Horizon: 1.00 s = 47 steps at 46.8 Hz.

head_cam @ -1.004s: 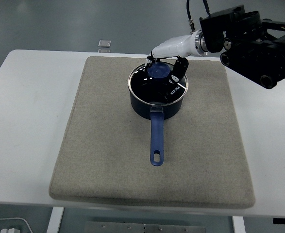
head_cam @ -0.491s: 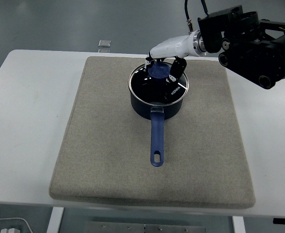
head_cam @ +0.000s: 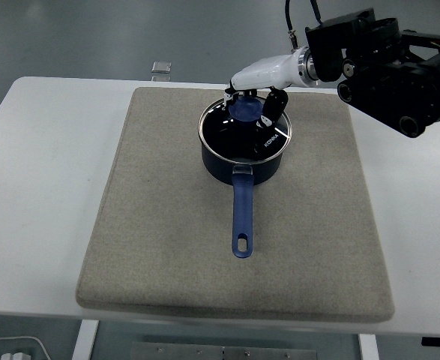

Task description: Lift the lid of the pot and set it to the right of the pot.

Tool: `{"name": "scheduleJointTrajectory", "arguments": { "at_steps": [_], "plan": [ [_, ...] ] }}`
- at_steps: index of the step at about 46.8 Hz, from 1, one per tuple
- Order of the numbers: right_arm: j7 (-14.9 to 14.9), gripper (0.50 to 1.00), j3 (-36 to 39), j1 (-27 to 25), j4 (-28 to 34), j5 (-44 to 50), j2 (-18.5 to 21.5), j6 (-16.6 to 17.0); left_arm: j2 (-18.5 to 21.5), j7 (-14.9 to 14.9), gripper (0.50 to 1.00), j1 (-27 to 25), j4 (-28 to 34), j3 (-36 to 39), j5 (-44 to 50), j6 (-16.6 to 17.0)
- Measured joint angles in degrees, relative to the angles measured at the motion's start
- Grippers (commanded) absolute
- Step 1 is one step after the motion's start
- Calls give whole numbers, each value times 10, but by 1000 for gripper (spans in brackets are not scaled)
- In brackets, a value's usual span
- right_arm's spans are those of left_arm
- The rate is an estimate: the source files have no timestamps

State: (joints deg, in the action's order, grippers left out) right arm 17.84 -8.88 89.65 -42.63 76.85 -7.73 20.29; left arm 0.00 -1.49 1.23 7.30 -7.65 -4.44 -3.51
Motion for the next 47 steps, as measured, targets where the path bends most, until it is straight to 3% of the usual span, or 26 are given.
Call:
{"name": "scheduleJointTrajectory", "arguments": {
  "at_steps": [18,47],
  "plan": [
    [0,500,4,0,0,-5,0,2,0,0,1000,0,0,0,0,0],
    [1,500,5,0,3,-31,-4,13,0,0,1000,0,0,0,0,0]
  ]
}}
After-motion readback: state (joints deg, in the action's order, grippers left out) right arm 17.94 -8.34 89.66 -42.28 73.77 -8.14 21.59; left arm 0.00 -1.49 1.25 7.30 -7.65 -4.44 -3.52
